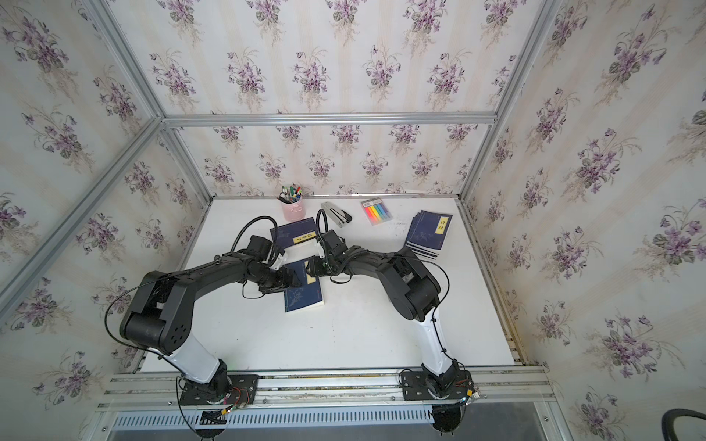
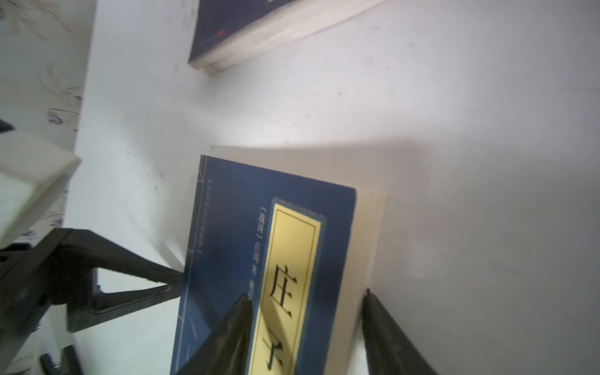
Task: Wipe the cover of the book
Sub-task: Move the book to the center of the board, then pick up the cleaning item at the center of the board.
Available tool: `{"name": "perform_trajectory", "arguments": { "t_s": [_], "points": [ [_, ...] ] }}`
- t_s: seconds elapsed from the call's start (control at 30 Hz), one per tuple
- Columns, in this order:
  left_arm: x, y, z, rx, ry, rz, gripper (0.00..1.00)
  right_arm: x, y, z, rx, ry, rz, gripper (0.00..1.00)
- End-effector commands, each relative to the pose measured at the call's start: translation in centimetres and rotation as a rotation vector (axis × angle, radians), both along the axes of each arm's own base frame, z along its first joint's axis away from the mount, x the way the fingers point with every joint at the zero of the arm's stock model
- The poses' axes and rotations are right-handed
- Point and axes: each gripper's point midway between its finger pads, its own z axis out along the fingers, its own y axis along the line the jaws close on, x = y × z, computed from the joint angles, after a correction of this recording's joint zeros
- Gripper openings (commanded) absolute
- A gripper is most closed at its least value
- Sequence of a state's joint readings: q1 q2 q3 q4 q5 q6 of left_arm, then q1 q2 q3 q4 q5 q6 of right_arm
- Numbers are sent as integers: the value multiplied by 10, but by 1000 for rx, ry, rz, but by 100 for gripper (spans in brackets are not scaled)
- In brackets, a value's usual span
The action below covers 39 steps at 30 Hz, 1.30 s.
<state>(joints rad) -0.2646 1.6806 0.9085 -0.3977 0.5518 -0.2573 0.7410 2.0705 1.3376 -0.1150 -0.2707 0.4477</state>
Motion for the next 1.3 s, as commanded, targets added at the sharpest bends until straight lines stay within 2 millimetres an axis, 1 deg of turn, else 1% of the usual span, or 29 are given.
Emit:
{"name": "perform_trajectory", "arguments": {
  "t_s": [0.0, 0.07, 0.13, 0.2, 0.27, 0.37, 0.43, 0.5, 0.57, 0.7, 0.77, 0.83, 0.9, 1.0, 1.07, 1.13, 1.2, 1.23, 1.27],
  "points": [
    [8, -24, 5, -61, -43, -27, 84, -8, -36, 9, -156, -57, -6, 56],
    [12, -25, 7, -55, -57, -22, 84, -9, -59, 21, -228, -109, -37, 56],
    [17, -27, 13, -64, -69, -24, 84, -12, -76, 32, -275, -138, -59, 56],
    [18, -36, 22, -107, -70, -46, 84, -16, -93, 45, -321, -165, -89, 57],
    [19, -41, 27, -115, -78, -67, 84, -21, -116, 55, -384, -189, -134, 58],
    [20, -44, 31, -111, -84, -89, 84, -26, -154, 66, -507, -225, -223, 65],
    [19, -49, 31, -129, -71, -115, 84, -28, -179, 68, -569, -236, -275, 69],
    [15, -52, 26, -118, -59, -138, 83, -28, -203, 63, -585, -203, -326, 70],
    [9, -50, 18, -91, -52, -145, 83, -28, -222, 59, -584, -174, -374, 70],
    [1, -39, 8, -42, -68, -125, 83, -26, -237, 51, -582, -144, -417, 71],
    [-1, -35, 8, -22, -79, -120, 83, -25, -246, 37, -606, -106, -441, 71],
    [-1, -31, 7, 4, -84, -120, 83, -22, -266, 21, -627, -52, -498, 71],
    [-1, -27, 3, 28, -86, -122, 83, -26, -275, 3, -633, -14, -516, 71],
    [-2, -28, -3, 30, -71, -132, 83, -32, -283, -22, -599, 47, -544, 72],
    [-2, -30, -7, 23, -61, -139, 82, -36, -288, -31, -597, 68, -560, 72],
    [-2, -34, -9, 19, -60, -151, 82, -36, -291, -35, -590, 74, -568, 71],
    [-3, -38, -11, 18, -53, -163, 82, -36, -295, -38, -586, 84, -575, 67],
    [-4, -41, -12, 20, -56, -175, 82, -35, -297, -38, -590, 85, -583, 62],
    [-5, -44, -12, 20, -53, -185, 81, -34, -298, -38, -585, 84, -587, 52]
  ]
}}
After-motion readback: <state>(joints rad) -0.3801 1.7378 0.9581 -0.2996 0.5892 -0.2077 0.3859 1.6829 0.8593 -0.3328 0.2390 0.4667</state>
